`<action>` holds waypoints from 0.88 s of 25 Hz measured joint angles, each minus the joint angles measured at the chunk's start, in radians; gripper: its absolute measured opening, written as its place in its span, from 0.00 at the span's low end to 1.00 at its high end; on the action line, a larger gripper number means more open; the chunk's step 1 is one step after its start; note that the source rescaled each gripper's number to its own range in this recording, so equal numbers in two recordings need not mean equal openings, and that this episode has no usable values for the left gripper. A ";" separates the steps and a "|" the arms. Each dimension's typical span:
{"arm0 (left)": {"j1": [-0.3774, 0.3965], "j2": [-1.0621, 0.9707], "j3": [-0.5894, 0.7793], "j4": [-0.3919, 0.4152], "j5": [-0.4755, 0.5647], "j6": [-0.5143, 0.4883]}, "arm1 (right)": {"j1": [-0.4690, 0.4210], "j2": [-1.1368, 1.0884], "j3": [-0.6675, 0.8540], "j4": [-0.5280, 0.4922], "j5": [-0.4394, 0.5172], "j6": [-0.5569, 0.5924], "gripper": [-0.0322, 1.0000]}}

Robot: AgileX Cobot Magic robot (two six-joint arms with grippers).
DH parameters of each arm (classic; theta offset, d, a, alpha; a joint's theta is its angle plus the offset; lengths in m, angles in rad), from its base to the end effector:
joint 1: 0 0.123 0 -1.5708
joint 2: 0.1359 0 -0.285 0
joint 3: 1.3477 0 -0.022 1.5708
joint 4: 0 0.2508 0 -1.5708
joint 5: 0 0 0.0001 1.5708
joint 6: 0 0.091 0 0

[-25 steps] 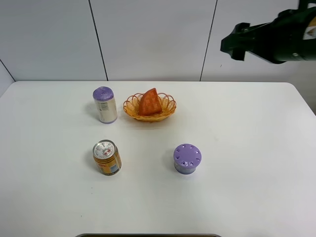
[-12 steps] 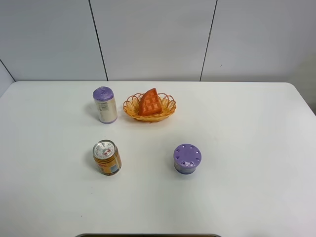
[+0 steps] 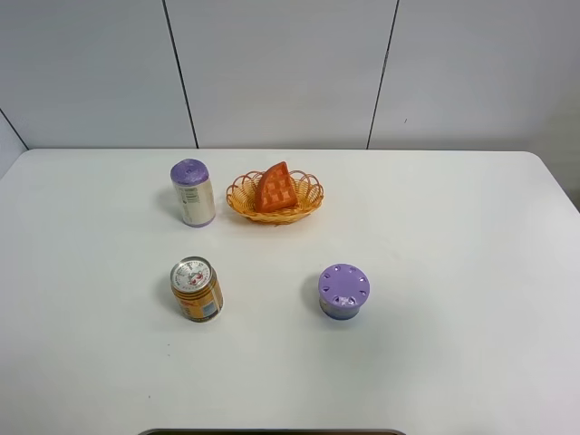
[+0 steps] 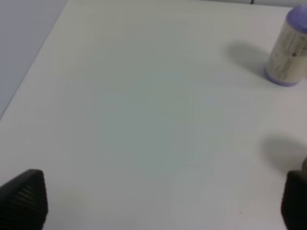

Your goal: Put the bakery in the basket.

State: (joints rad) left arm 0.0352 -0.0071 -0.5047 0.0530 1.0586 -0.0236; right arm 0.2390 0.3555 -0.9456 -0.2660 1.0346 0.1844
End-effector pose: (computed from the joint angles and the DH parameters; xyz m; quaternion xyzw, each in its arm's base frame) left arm -0.0066 0.0040 0.2788 -0.0261 0.8489 0.0295 0.5271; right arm 0.0183 -0.0167 0.4020 -0.0129 0.8142 -0.0106 0.5803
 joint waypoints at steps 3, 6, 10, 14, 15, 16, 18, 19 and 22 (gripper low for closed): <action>0.000 0.000 0.000 0.000 0.000 0.000 | -0.062 -0.064 0.000 0.038 0.032 -0.059 0.85; 0.000 0.000 0.000 0.000 0.000 0.000 | -0.128 -0.118 0.000 0.085 0.049 -0.119 0.85; 0.000 0.000 0.000 0.000 0.000 0.000 | -0.206 -0.173 0.009 0.149 0.079 -0.163 0.85; 0.000 0.000 0.000 0.000 0.000 0.000 | -0.258 -0.235 0.072 0.200 0.096 -0.184 0.85; 0.000 0.000 0.000 0.000 0.000 0.000 | -0.260 -0.254 0.093 0.209 0.098 -0.184 0.85; 0.000 0.000 0.000 0.000 0.000 0.000 | -0.260 -0.270 0.119 0.216 0.103 -0.184 0.85; 0.000 0.000 0.000 0.000 0.000 0.000 | -0.260 -0.303 0.171 0.217 0.108 -0.184 0.85; 0.000 0.000 0.000 0.000 0.000 0.000 | -0.260 -0.315 0.190 0.217 0.108 -0.184 0.85; 0.000 0.000 0.000 0.000 0.000 0.000 | -0.260 -0.354 0.251 0.217 0.108 -0.184 0.85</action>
State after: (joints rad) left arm 0.0352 -0.0071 -0.5047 0.0530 1.0586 -0.0236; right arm -0.0210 0.0015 -0.6941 -0.0489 1.1422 0.0000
